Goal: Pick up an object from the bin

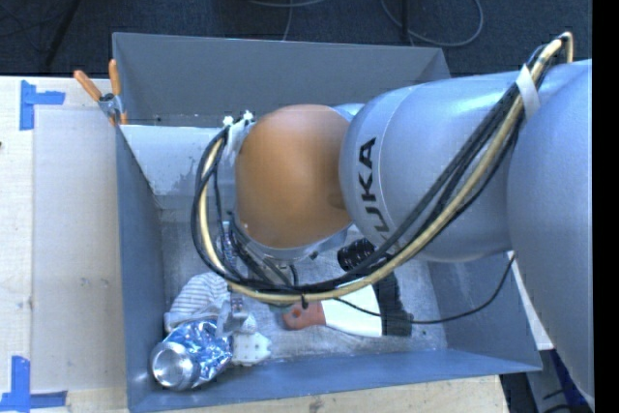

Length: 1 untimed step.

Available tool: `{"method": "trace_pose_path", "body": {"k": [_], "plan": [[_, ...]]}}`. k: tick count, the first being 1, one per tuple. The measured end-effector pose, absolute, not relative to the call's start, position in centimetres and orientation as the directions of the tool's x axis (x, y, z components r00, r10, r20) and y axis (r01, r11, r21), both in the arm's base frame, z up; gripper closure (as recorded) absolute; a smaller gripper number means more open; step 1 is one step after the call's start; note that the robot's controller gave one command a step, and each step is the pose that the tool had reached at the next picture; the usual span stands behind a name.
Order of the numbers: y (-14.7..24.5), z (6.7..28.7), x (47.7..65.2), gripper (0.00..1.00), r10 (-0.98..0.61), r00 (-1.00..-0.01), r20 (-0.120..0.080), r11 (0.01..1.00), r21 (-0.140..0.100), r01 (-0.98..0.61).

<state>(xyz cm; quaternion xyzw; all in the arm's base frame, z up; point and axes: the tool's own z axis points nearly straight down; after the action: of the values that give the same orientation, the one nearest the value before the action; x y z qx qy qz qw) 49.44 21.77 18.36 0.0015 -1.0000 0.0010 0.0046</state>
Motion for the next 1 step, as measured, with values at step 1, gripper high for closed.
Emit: {"method": "trace_pose_path", "body": {"k": [1], "plan": [[21.67, 18.77, 49.64, 0.0, 0.001, -1.0, 0.002, 1.0, 0.0, 0.001]]}}
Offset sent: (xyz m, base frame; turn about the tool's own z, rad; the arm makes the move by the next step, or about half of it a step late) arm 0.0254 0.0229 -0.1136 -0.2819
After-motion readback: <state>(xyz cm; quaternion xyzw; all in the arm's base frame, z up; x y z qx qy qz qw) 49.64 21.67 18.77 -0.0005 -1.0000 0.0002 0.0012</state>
